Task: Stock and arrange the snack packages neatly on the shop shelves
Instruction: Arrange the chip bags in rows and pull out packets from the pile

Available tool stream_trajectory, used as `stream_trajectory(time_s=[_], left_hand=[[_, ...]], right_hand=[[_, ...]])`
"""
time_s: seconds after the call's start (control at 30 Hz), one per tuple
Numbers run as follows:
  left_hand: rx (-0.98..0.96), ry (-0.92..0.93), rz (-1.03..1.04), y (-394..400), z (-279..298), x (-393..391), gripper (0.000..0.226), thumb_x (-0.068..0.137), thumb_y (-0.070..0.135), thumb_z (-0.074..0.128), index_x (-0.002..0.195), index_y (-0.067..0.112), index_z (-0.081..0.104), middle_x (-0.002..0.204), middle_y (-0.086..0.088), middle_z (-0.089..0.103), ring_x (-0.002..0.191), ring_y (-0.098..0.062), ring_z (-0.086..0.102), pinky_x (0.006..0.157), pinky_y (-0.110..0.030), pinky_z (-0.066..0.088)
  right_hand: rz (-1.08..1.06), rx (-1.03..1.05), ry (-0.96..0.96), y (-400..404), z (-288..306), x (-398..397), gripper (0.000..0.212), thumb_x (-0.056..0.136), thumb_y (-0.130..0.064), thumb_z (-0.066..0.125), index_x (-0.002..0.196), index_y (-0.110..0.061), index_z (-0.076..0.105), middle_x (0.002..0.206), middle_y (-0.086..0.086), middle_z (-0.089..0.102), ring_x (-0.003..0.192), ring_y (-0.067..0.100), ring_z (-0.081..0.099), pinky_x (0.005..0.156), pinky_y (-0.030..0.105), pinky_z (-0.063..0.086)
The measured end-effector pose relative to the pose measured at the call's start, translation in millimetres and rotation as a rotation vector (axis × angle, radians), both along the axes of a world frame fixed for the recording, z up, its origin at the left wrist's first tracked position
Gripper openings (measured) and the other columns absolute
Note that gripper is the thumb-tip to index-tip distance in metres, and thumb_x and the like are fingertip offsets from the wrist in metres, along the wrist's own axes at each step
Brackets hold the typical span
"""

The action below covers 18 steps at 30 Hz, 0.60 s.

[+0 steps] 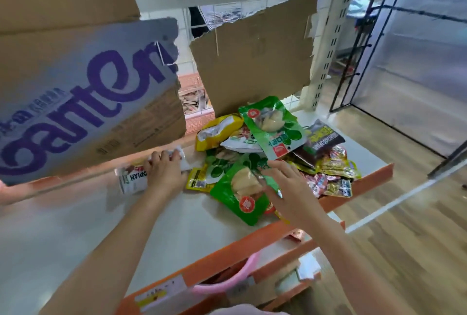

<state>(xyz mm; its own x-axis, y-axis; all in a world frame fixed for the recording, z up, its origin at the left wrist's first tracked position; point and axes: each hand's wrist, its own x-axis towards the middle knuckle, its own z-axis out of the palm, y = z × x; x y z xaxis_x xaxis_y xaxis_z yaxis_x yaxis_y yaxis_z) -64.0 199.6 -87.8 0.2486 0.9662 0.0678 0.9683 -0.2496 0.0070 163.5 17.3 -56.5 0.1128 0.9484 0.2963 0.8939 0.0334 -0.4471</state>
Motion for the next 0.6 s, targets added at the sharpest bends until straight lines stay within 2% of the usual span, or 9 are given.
stream_trajectory(time_s=[0.1, 0.23, 0.3, 0.47, 0.6], left_hand=[[-0.024, 0.042, 0.031, -10.3, 1.3, -1.4, 0.062, 0.082, 0.045, 0.055, 0.137, 0.024, 0.037, 0.136, -0.012, 0.036, 0.124, -0.035, 0.027, 0.099, -0.045, 0.029], [-0.136, -0.139, 0.16, -32.5, 0.4, -18.7, 0.07, 0.077, 0.054, 0.054, 0.139, 0.029, 0.034, 0.127, -0.011, 0.034, 0.121, -0.032, 0.03, 0.096, -0.041, 0.035], [-0.148, -0.14, 0.21, -43.5, -1.1, -22.7, 0.075, 0.075, 0.058, 0.055, 0.14, 0.029, 0.032, 0.126, -0.012, 0.033, 0.121, -0.032, 0.031, 0.096, -0.041, 0.035], [-0.068, -0.116, 0.291, -73.3, -7.0, -21.8, 0.079, 0.071, 0.061, 0.053, 0.139, 0.03, 0.026, 0.119, -0.01, 0.034, 0.116, -0.033, 0.033, 0.101, -0.049, 0.026], [-0.127, -0.196, 0.435, -96.1, -6.4, -21.2, 0.089, 0.072, 0.071, 0.05, 0.143, 0.028, 0.018, 0.129, -0.013, 0.024, 0.121, -0.038, 0.031, 0.106, -0.055, 0.022]], right_hand=[[0.018, -0.005, -0.039, 17.2, 5.5, 23.8, 0.031, 0.09, -0.017, 0.057, 0.119, -0.009, 0.059, 0.131, 0.006, 0.051, 0.123, 0.025, 0.044, 0.1, 0.032, 0.035], [0.035, 0.004, 0.001, 47.3, 20.3, 43.6, 0.033, 0.092, -0.016, 0.053, 0.124, -0.009, 0.055, 0.134, 0.003, 0.048, 0.125, 0.02, 0.043, 0.1, 0.027, 0.033], [0.076, -0.008, -0.005, 62.1, 25.7, 44.4, 0.034, 0.093, -0.018, 0.052, 0.126, -0.011, 0.054, 0.136, 0.001, 0.047, 0.127, 0.018, 0.04, 0.1, 0.027, 0.032], [0.238, 0.004, -0.082, 104.4, 34.7, 30.0, 0.035, 0.091, -0.013, 0.053, 0.126, -0.006, 0.053, 0.136, 0.007, 0.048, 0.124, 0.022, 0.044, 0.1, 0.029, 0.034], [0.191, -0.068, -0.201, 151.2, 32.4, 20.7, 0.042, 0.089, -0.008, 0.051, 0.13, -0.003, 0.046, 0.135, 0.015, 0.042, 0.12, 0.032, 0.044, 0.101, 0.039, 0.038]])
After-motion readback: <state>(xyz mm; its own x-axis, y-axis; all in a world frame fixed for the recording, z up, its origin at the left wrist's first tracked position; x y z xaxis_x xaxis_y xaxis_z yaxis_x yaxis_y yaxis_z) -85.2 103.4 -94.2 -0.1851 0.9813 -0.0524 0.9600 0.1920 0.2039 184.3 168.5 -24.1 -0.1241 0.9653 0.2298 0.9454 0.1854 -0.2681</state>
